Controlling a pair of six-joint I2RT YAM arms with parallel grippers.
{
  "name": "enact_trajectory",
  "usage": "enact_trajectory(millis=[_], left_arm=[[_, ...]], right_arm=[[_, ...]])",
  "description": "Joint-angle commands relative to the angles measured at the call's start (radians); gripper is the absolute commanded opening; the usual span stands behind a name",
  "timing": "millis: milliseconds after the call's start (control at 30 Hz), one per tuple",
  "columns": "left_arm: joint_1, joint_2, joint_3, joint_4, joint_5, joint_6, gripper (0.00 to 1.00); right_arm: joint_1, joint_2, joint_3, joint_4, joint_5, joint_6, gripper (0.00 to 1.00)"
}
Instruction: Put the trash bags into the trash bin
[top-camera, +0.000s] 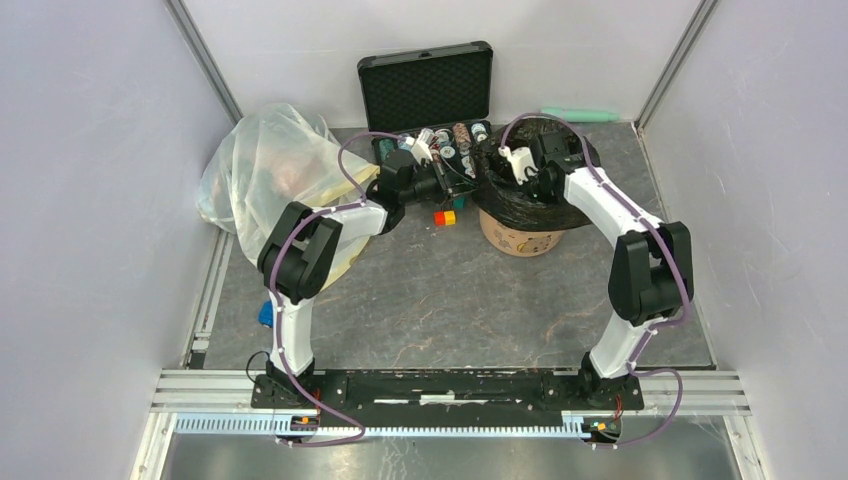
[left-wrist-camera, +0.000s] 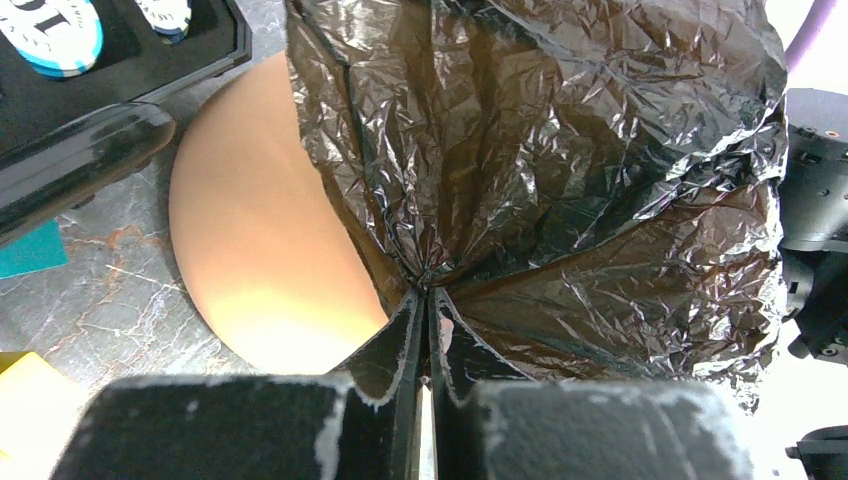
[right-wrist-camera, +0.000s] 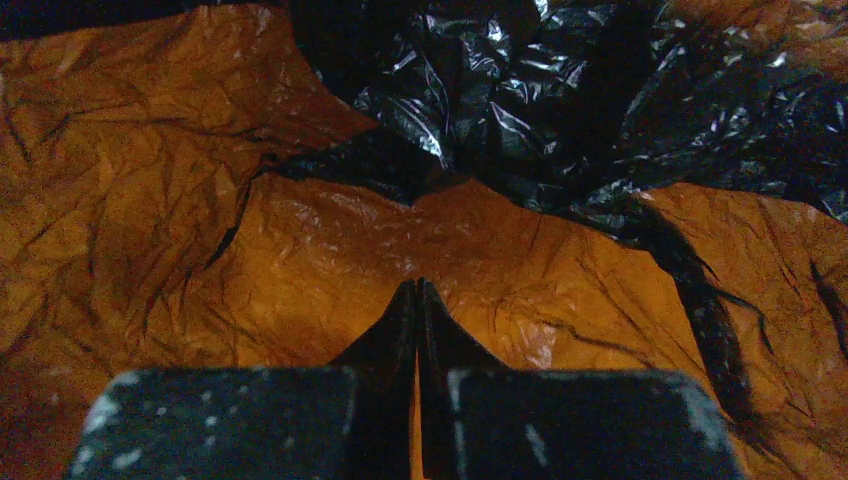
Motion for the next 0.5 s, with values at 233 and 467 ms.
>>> enact_trajectory(millis=[233,467], left_arm=[[-0.025,-0.007,0.059,-0.06,-0.032,0.104,0.09],[-0.034,-0.027,0.05,-0.069,-0.028,0.111,0.11]], right_arm=[[0.0,0.065,-0.102,0.114,0.021,0.057,0.0],[0.001,0.127,-0.149,0.15,0.051,0.074,0.0]])
